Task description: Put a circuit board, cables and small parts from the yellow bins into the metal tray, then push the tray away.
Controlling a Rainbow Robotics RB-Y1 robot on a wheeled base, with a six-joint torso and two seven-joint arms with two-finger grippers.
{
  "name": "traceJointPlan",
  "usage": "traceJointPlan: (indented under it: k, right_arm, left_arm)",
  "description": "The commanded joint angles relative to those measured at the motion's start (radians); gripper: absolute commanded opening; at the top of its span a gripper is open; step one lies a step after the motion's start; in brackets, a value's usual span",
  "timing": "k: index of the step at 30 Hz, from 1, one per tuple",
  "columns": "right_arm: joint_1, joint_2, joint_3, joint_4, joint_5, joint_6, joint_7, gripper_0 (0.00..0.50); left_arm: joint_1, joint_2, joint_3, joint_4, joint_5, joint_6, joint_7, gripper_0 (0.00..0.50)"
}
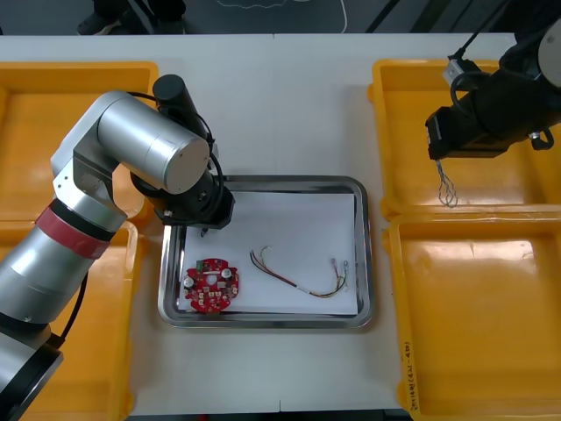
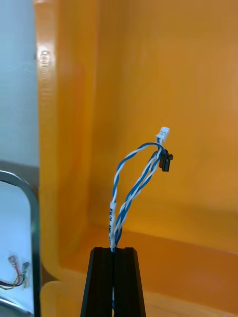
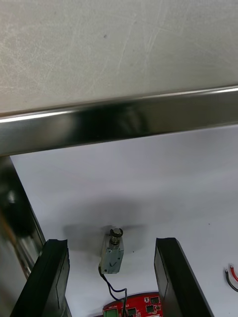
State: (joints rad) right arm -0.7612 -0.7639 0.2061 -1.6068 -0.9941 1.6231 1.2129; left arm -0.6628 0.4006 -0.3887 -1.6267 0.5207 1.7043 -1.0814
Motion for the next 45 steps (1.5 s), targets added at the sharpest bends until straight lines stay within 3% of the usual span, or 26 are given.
traceJointPlan:
  k: [1,10,18,31,38,45]
  right_arm:
    - [-0.060,-0.043,0.059,-0.073,-0.012,0.026,-0.096,0.000]
    - [-0.115,-0.043,0.145,-0.123,-0.026,0.066,-0.222,0.000]
    - [-0.159,-0.043,0.187,-0.123,-0.040,0.070,-0.248,0.000]
    - [-0.167,-0.038,0.213,-0.157,-0.067,0.072,-0.216,0.000]
    - [-0.167,-0.032,0.242,-0.209,-0.077,0.072,-0.124,0.000]
    - [-0.170,0.017,0.276,-0.246,-0.049,0.072,-0.021,0.000]
  left_arm:
    - [0.006,-0.017,0.005,-0.064,-0.014,0.005,0.046,0.500]
    - [-0.035,-0.016,0.053,-0.128,-0.010,0.106,0.049,0.500]
    - [-0.075,-0.008,0.105,-0.211,-0.005,0.216,0.047,0.500]
    - [-0.132,0.023,0.217,-0.372,0.033,0.216,0.058,0.500]
    - [-0.149,0.098,0.260,-0.410,0.102,0.216,0.084,0.500]
    - [-0.173,0.211,0.298,-0.381,0.202,0.216,0.104,0.500]
